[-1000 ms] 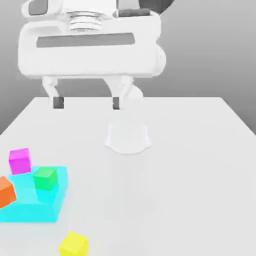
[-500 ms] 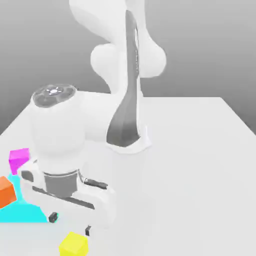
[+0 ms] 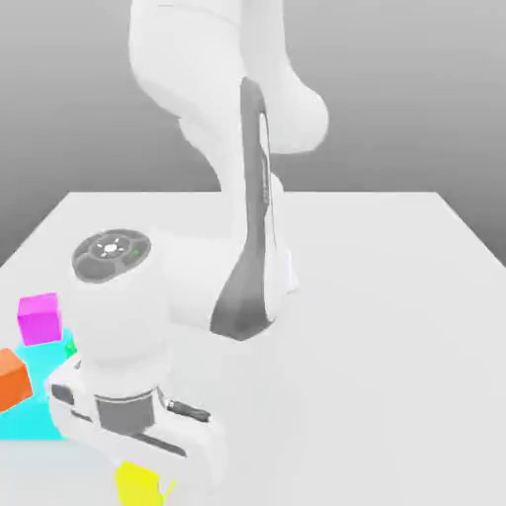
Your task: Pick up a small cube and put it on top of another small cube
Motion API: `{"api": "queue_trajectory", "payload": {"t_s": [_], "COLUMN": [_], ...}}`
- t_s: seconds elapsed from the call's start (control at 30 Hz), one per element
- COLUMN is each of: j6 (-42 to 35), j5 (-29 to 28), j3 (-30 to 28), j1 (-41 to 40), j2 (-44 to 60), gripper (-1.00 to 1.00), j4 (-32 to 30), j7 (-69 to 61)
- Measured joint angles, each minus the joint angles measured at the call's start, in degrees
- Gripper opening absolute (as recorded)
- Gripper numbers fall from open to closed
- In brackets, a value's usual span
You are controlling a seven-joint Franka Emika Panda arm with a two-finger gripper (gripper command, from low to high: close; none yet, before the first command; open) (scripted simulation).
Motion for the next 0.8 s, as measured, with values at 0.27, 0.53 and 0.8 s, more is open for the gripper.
{"api": "queue_trajectory", "payload": {"t_s": [0.27, 0.53, 0.8], "j6": [-7.1, -12.4, -2.4], "j5": [-1.9, -8.8, -6.8], "j3": [-6.5, -7.9, -8.5], "j1": [-4.2, -12.8, -12.7], "j2": [-16.6, -31.6, -23.7], "gripper": [-1.0, -1.0, 1.0], "j4": [-9.4, -18.8, -20.9], "j7": [17.8, 39.4, 39.0]}}
